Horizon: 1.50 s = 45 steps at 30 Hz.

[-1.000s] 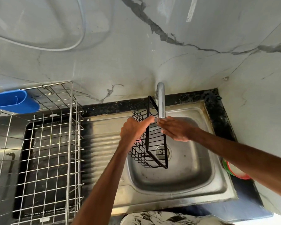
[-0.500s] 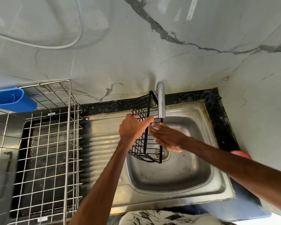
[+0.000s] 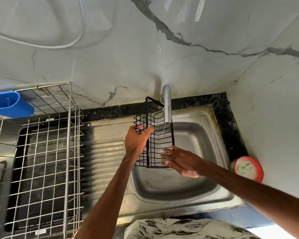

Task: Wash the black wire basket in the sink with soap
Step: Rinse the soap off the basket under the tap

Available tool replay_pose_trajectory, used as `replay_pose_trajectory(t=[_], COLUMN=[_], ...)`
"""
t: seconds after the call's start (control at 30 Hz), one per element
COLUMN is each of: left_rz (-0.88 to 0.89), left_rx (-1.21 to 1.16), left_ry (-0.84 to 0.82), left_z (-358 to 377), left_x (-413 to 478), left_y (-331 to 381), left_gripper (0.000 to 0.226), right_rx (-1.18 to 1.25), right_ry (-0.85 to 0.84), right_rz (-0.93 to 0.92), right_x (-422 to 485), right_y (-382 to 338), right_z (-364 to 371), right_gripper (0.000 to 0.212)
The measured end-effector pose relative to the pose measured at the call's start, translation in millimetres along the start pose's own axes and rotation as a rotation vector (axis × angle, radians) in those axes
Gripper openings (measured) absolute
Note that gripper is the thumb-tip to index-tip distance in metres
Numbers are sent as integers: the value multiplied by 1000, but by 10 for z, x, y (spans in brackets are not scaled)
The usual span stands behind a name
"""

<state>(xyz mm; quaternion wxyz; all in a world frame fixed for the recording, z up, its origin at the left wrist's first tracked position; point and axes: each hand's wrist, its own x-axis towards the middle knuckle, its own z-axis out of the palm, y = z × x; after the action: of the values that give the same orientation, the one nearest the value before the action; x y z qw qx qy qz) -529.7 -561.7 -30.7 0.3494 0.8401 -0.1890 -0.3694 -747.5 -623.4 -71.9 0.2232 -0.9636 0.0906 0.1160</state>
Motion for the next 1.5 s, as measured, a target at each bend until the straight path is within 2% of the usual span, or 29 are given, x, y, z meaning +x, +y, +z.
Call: replay_pose_trajectory(t=[0.17,0.33,0.4,0.5,0.57,0.67,0.77,0.83,0.93,1.13,1.27,1.37,1.43,1.5], left_rz=[-19,-57,-61,-36,-21,-24,-75,-90,-119,-141,-100,-64,-40,-48], left_rx=[-146,-288,-327,-427,-511,-550,-489,-470,-507,-527,-516,-458,-451,-461], left_ry=[20,91,99,76,44,-17,40,52,42,49,37,66,68,52], left_z=[3,-42,-53,-83,-73,-61,-61,-66,-52,18,82,98,99,97], left_x=[-24,-28,-87,-244,-314,-393,-469,-512,-476,-333,-228,-162,-103,-65], left_y=[-147,-190,-166,-77,-54,-42,-12,-19,-132,-230,-251,-253,-277,-313], left_gripper=[76,58,56,63,75,83,80,80,84,67,79,70,67,64], right_rx=[54,347,406,457,526,787,1209,1445,1580,1477,1430,1274,1189,1215], right_ry=[72,180,227,249,364,570,802,808,733,641,533,422,506,644], right_rz=[11,280,328,376,382,439,574,690,744,735,672,702,815,936], right_x=[-126,-203,-237,-266,-313,-298,-88,91,285,481,545,540,588,650], right_y=[-101,-190,-160,-112,-135,-165,-70,29,113,45,30,88,186,292], right_z=[89,43,118,37,-155,-417,-554,-597,-626,-679,-682,-730,-777,-835], right_gripper=[48,64,59,52,42,33,27,24,29,31,27,20,16,17])
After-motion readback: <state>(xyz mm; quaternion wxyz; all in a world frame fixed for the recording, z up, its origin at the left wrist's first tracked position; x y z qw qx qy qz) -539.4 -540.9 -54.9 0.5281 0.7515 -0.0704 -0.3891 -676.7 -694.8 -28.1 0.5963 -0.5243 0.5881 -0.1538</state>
